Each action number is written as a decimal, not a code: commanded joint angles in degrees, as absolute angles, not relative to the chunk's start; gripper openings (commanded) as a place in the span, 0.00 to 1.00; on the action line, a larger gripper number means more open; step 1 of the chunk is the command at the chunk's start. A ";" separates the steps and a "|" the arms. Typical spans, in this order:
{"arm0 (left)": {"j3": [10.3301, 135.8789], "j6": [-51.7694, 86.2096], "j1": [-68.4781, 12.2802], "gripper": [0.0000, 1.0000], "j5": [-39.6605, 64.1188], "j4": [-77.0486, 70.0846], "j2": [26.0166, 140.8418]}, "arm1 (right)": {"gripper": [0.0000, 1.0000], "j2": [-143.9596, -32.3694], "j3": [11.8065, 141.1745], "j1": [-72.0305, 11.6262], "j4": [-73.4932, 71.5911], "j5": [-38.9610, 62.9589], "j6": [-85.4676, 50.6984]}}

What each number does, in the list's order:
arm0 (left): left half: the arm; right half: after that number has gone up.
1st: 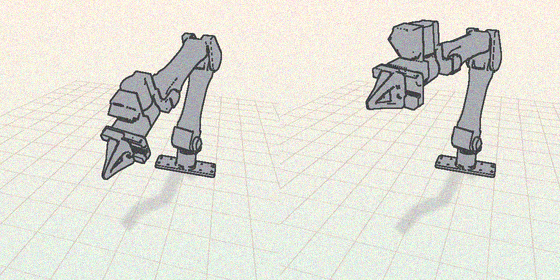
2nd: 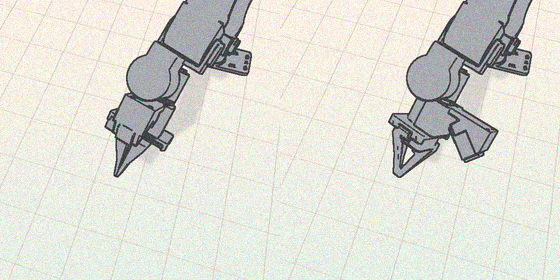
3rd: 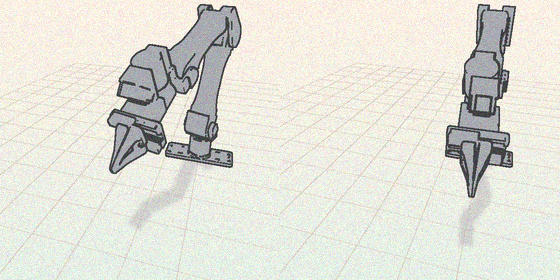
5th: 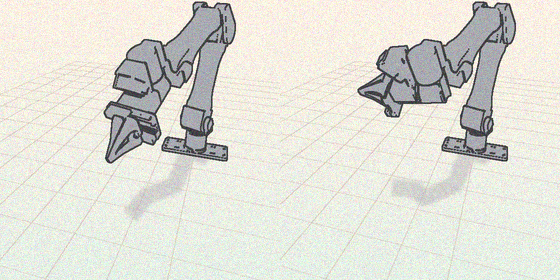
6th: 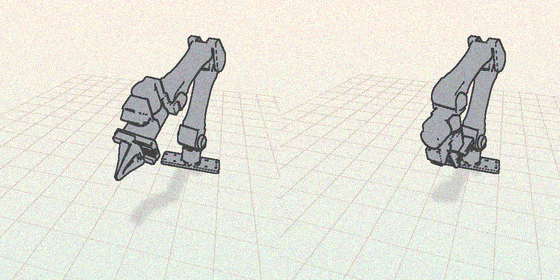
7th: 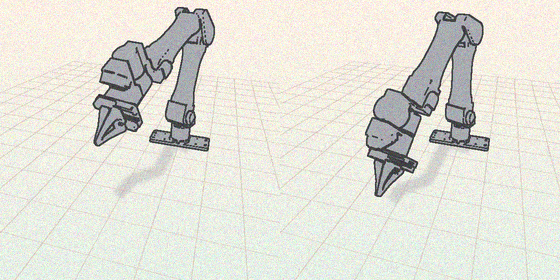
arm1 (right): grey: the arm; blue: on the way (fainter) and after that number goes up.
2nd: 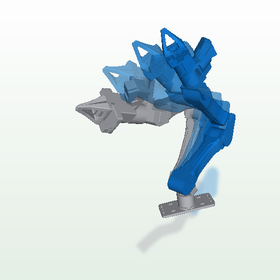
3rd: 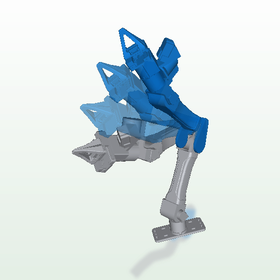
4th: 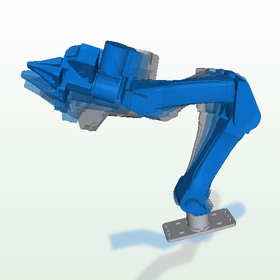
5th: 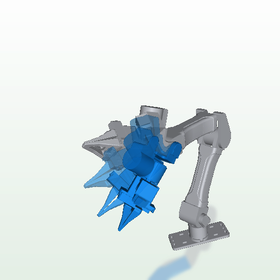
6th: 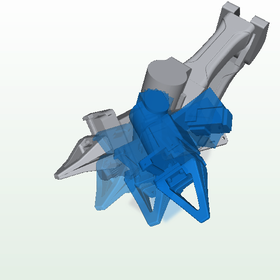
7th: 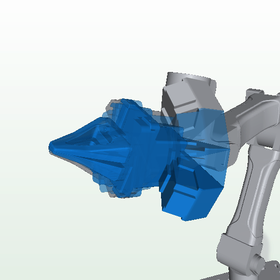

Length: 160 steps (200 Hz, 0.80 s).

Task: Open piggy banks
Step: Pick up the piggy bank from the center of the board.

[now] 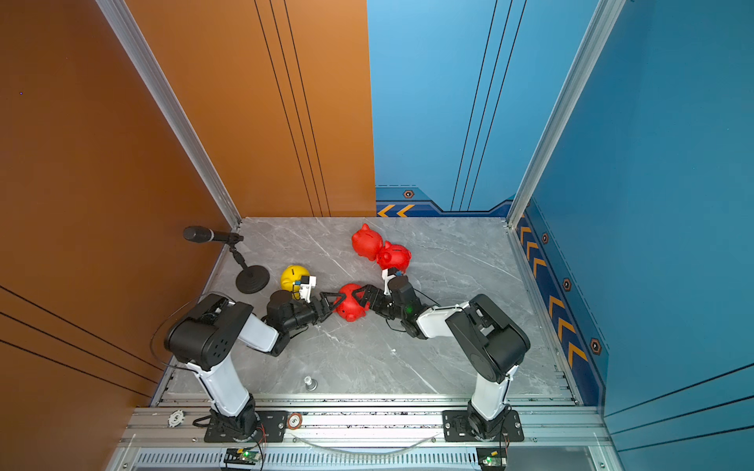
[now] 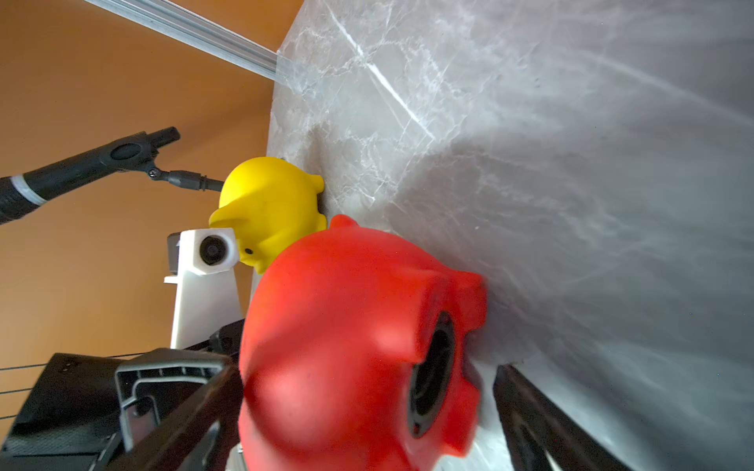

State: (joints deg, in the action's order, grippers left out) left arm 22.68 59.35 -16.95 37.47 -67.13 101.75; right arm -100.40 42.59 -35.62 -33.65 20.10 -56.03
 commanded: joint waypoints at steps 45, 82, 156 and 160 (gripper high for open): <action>35.63 35.76 -21.34 0.51 18.86 -4.14 80.05 | 1.00 -85.84 46.49 -32.45 -2.34 10.64 -34.36; 46.56 27.75 -24.71 0.49 8.03 19.00 76.64 | 1.00 -83.89 47.71 -31.22 2.15 8.56 -31.85; 58.62 19.79 -40.67 0.48 -12.14 27.78 83.47 | 1.00 -83.12 49.04 -31.11 5.71 11.69 -27.46; 60.41 19.78 -41.20 0.47 -13.13 28.32 84.19 | 1.00 -82.99 49.13 -31.09 6.11 11.85 -27.16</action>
